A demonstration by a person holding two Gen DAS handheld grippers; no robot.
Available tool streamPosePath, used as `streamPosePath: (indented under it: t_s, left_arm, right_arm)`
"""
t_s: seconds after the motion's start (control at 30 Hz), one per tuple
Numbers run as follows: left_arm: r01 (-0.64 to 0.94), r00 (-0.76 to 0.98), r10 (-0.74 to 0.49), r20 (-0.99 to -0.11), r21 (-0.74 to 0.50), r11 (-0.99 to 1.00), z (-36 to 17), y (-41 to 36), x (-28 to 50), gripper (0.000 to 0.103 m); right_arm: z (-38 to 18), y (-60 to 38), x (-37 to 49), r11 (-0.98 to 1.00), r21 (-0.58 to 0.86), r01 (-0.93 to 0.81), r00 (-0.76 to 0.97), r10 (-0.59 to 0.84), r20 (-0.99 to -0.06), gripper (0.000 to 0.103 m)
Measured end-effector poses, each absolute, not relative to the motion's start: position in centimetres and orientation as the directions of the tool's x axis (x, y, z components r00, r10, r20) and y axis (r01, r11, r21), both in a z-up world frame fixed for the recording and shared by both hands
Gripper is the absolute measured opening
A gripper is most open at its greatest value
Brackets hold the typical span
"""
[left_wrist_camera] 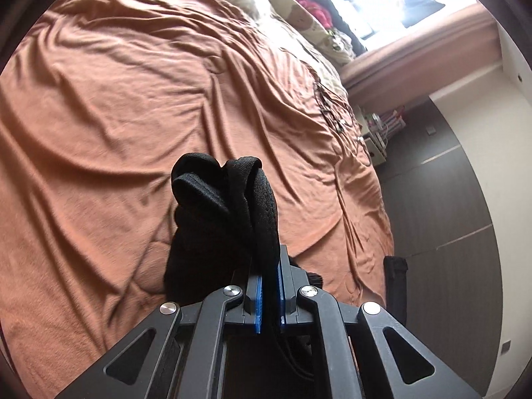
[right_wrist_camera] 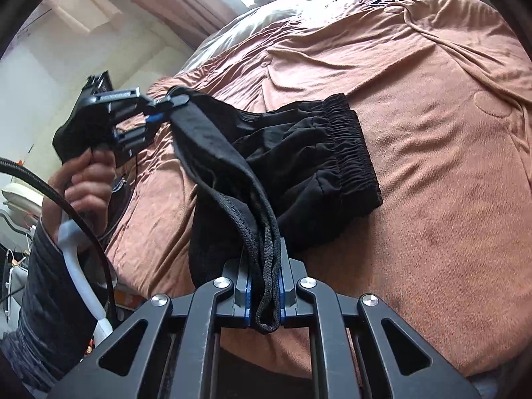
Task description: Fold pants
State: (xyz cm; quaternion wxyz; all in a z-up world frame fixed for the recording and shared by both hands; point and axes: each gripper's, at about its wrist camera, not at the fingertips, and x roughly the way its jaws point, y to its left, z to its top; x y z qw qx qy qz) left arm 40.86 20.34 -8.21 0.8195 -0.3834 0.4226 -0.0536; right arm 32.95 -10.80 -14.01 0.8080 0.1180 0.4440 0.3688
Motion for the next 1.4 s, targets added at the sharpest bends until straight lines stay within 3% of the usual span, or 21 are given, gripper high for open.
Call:
streamPosePath:
  t_s: [0.77,0.83,0.9,0.97,1.0,1.4]
  left_arm:
    - [-0.170,0.488,-0.456,-0.744,-0.594,0.787,-9.6,11.2,48.0,0.008]
    - [-0.164,0.479,-0.464,-0.745,-0.596,0.786,-9.8,10.7,48.4,0.014]
    - [-0.149,0.478,-0.489,-0.730,-0.616,0.774,-10.0,10.5,48.3,0.027]
    - [-0.136,0.491,-0.503,-0.711,-0.633,0.762,-9.9,10.6,48.0,0.047]
    - [-0.136,0.496,-0.493,-0.715,-0.625,0.769,-9.8,10.7,47.7,0.050]
    - [-0.188,0.489,-0.426,-0.761,-0.569,0.801,-11.0,14.2,42.5,0.052]
  right_arm:
    - [-15.3,-14.5,30.7,0.702,0.554,-0.447,0.366,0.709,-0.603,0.007]
    - [-15.4,-14.6,30.5,0.703,0.555,-0.445,0.365,0.708,-0.605,0.007]
    - [-15.5,-14.6,30.4,0.705,0.552,-0.445,0.364,0.706,-0.608,0.007]
    - [-15.6,-14.5,30.2,0.706,0.550,-0.445,0.362,0.704,-0.611,0.007]
    - [-15.6,-14.4,30.1,0.706,0.550,-0.446,0.361,0.704,-0.612,0.007]
    - [-15.8,-14.9,29.2,0.715,0.551,-0.431,0.354,0.695,-0.625,0.007]
